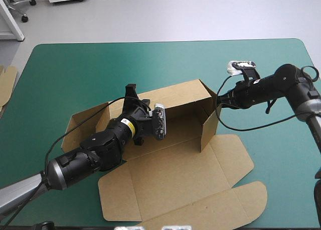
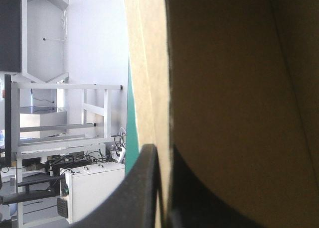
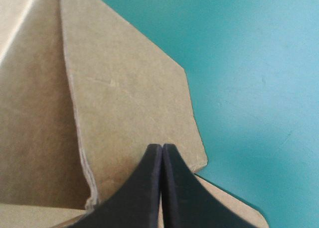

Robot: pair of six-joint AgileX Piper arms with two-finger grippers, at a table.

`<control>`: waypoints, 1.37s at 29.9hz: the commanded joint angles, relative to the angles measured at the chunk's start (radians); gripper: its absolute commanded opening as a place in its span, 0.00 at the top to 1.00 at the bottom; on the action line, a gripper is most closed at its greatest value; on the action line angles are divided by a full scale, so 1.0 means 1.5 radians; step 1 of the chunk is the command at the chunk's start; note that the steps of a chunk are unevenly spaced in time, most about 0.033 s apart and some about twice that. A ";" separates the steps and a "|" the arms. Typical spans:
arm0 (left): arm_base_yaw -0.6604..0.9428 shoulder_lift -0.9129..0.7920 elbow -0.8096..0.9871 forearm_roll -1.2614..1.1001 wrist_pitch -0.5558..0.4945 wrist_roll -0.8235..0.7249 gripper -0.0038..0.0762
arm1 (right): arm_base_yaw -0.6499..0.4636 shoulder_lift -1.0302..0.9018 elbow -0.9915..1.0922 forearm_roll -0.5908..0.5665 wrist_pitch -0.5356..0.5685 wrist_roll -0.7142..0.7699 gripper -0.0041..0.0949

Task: Fold the box

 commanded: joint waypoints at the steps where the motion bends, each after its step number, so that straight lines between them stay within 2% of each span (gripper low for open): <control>1: -0.006 -0.009 -0.004 -0.038 -0.014 -0.010 0.97 | -0.008 -0.047 0.028 0.073 -0.031 -0.077 0.99; 7: -0.006 -0.009 -0.002 -0.039 -0.015 -0.016 0.97 | -0.008 -0.063 0.089 0.113 -0.042 -0.151 0.99; 14: -0.006 -0.009 -0.002 -0.040 -0.016 -0.023 0.97 | -0.008 -0.086 0.095 0.110 -0.038 -0.201 0.97; 19: -0.006 -0.009 -0.002 -0.040 -0.023 -0.025 0.97 | -0.008 -0.100 0.095 0.110 -0.027 -0.205 0.85; 25: -0.006 -0.009 -0.002 -0.040 -0.028 -0.026 0.97 | -0.007 -0.095 0.095 0.123 -0.035 -0.215 0.54; 29: -0.006 -0.009 -0.002 -0.040 -0.028 -0.029 0.97 | -0.007 -0.093 0.095 0.140 -0.023 -0.210 0.38; 41: -0.006 -0.009 -0.002 -0.040 -0.028 -0.029 0.97 | 0.009 -0.093 0.097 0.140 -0.018 -0.225 0.37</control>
